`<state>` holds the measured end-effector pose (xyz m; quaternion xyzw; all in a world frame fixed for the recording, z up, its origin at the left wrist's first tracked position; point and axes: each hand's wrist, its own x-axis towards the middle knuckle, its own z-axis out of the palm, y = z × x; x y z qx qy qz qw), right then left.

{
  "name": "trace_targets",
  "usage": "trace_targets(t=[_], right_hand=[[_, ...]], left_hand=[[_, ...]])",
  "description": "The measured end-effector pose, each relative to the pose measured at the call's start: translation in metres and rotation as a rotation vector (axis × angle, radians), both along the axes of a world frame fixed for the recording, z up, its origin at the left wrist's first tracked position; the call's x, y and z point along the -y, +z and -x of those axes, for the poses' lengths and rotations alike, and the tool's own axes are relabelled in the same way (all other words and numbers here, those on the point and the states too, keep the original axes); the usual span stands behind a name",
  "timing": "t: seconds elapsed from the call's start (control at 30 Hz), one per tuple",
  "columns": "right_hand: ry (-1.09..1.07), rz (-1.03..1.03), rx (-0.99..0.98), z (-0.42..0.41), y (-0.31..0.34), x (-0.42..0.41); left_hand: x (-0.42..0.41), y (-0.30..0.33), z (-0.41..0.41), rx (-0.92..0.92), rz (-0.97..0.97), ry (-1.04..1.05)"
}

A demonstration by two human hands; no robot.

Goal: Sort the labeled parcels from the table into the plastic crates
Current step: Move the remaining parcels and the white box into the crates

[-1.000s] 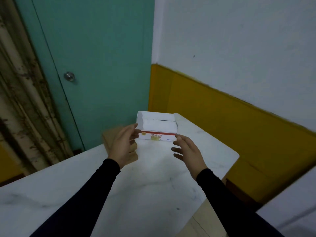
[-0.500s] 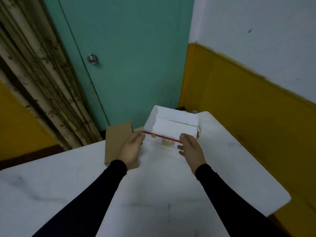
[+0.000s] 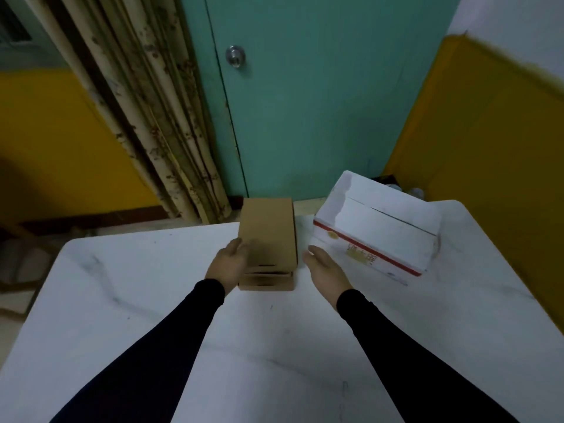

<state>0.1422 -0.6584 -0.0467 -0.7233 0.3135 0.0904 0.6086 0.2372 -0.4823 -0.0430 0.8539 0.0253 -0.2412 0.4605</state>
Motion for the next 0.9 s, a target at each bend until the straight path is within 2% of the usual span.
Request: trace_targets(t=[0.13, 0.27, 0.43, 0.57, 0.67, 0.8, 0.9], right_hand=[[0.072, -0.055, -0.048, -0.017, -0.013, -0.021], [-0.013, -0.127, -0.059, -0.022, -0.021, -0.031], [-0.074, 0.031, 0.019, -0.015, -0.010, -0.030], [-0.115, 0.166, 0.223, -0.012, 0.020, -0.030], [-0.039, 0.245, 0.320, -0.012, 0.055, -0.026], [0.044, 0.121, 0.407, -0.015, 0.092, -0.023], [-0.030, 0.095, 0.475, -0.016, 0.115, -0.028]], left_hand=[[-0.004, -0.017, 0.001, -0.110, 0.047, -0.073], [-0.008, -0.021, 0.001, -0.163, 0.100, -0.115], [-0.018, -0.008, 0.000, -0.117, 0.161, -0.030], [-0.018, 0.025, 0.001, 0.011, 0.234, 0.042], [-0.018, 0.061, 0.000, 0.084, 0.344, 0.086], [-0.031, 0.115, -0.009, 0.055, 0.425, 0.167], [-0.042, 0.139, -0.010, 0.105, 0.408, 0.130]])
